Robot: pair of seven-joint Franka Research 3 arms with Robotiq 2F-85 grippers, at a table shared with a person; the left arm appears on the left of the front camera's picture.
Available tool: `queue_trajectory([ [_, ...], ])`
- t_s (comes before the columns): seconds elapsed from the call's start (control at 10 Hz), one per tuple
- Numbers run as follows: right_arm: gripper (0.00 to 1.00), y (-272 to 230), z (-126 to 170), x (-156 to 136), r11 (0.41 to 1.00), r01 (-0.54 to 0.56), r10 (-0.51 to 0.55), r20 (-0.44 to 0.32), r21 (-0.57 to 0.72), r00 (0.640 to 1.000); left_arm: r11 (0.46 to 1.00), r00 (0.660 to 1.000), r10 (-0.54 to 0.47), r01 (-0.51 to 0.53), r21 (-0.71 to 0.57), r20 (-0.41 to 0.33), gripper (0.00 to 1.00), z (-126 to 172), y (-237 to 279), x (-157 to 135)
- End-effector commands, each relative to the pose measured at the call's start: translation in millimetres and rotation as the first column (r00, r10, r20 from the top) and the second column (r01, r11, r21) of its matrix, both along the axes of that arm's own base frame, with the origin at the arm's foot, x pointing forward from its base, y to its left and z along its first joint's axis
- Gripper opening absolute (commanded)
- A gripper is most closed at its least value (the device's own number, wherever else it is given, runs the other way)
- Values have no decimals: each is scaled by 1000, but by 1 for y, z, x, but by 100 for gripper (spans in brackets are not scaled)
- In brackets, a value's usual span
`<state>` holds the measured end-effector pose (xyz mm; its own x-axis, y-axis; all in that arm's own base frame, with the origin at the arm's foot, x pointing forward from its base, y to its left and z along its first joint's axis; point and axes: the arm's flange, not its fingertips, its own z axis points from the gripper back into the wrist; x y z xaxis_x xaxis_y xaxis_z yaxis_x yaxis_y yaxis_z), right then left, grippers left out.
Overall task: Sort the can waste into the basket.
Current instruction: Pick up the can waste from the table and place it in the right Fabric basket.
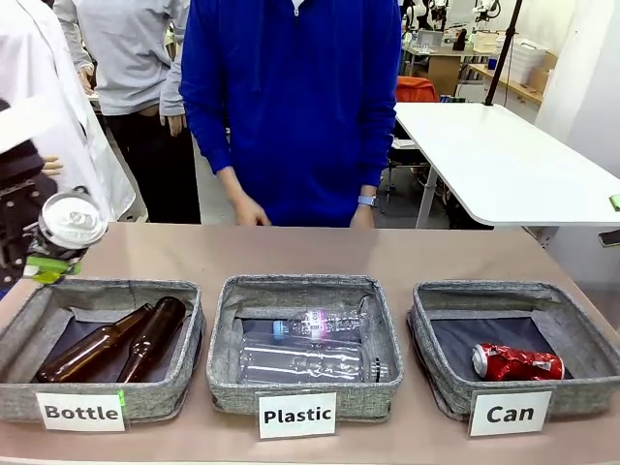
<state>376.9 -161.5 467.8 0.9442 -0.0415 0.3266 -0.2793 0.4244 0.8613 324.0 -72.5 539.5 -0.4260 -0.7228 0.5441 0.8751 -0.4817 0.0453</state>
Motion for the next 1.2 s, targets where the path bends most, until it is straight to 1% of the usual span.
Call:
queue_trajectory([
  [0.0, 100, -1, 1, -2, 1000, -12, 12, 15, -4, 1000, 987, 995, 77, -86, 134, 68, 0, -3, 2, -17],
  [0.1, 100, -1, 1, -2, 1000, -12, 12, 15, -4, 1000, 977, 989, 97, -116, 180, 114, 0, 0, 6, -21],
  [0.2, 100, -1, 1, -2, 1000, -12, 12, 15, -4, 1000, 974, 986, 109, -131, 186, 123, 0, -1, 6, -23],
  [0.3, 100, -1, 1, -2, 1000, -12, 12, 15, -4, 1000, 979, 988, 111, -127, 158, 107, 0, -3, 2, -21],
  [0.4, 100, -1, 1, -2, 1000, -12, 12, 15, -4, 1000, 982, 968, 165, -180, 63, 187, 0, 3, -12, -11],
  [0.5, 100, -1, 1, -2, 1000, -12, 12, 15, -4, 1000, 995, 971, 96, -94, -17, 221, 0, 13, -44, 7],
  [0.6, 100, -1, 1, -2, 1000, -12, 12, 15, -4, 1000, 999, 976, 25, -19, -32, 216, 0, 20, -80, 29],
  [0.7, 100, -1, 1, -2, 1000, -12, 12, 15, -4, 1000, 995, 974, -29, 49, -84, 226, 0, 24, -126, 53],
  [0.8, 100, -1, 1, -2, 1000, -12, 12, 15, -4, 1000, 986, 962, -41, 82, -143, 271, 0, 23, -178, 78],
  [0.9, 100, -1, 1, -2, 1000, -12, 12, 15, -4, 1000, 969, 977, -45, 94, -229, 210, 0, 10, -238, 99],
  [1.0, 100, -1, 1, -2, 1000, -12, 12, 15, -4, 1000, 973, 987, -55, 87, -215, 150, 0, -8, -305, 115],
  [1.1, 100, 0, 0, 0, 1000, 0, 0, 0, 0, 1000, 968, 985, -128, 148, -201, 113, 0, -25, -365, 118],
])
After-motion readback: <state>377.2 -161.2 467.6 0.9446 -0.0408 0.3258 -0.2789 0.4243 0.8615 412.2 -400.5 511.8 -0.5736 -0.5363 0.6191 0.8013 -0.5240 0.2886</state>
